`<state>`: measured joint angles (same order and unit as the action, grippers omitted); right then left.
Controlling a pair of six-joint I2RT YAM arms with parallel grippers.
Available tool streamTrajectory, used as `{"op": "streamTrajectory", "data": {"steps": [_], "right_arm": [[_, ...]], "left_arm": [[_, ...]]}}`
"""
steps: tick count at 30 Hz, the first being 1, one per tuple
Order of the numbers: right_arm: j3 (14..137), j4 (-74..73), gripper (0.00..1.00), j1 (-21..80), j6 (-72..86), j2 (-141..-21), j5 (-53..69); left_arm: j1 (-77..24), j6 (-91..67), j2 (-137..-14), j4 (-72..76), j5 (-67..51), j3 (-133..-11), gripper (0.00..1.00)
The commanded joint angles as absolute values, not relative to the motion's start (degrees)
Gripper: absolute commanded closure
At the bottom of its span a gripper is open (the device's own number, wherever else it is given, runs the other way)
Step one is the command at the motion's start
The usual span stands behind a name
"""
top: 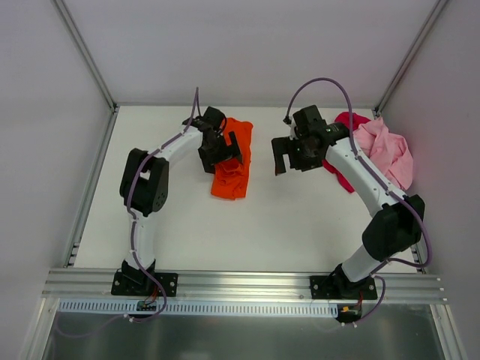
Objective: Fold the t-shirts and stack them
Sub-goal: Fold the folded rectangular tshirt in 1/3 of the way
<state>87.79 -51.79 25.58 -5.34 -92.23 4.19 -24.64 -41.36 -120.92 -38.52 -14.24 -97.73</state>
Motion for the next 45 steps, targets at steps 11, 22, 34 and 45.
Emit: {"op": "streamTrajectory", "data": {"steps": [11,22,34,45], "right_arm": [[85.0,-50.3,0.00,30.5,-6.3,-89.1,7.3],[85.0,-50.8,0.00,32.7,-8.0,-88.1,4.2],[86.0,-50.3,0.00,32.7,-7.6,-89.1,3.7],[87.2,-51.7,0.00,32.8,-8.7,-88.8,4.0]], "left_arm": [[-24.3,-42.4,-106.4,-35.3,-12.4,-96.9,0.01],[-25.2,-38.5,-102.8,-34.1,-7.8,-94.3,0.01],[-26.1,-41.4,-94.9,-37.2,-9.5,-78.0,0.01],[-27.3,-40.0,-101.9,-26.7,-12.0,-75.8,0.07]]}}
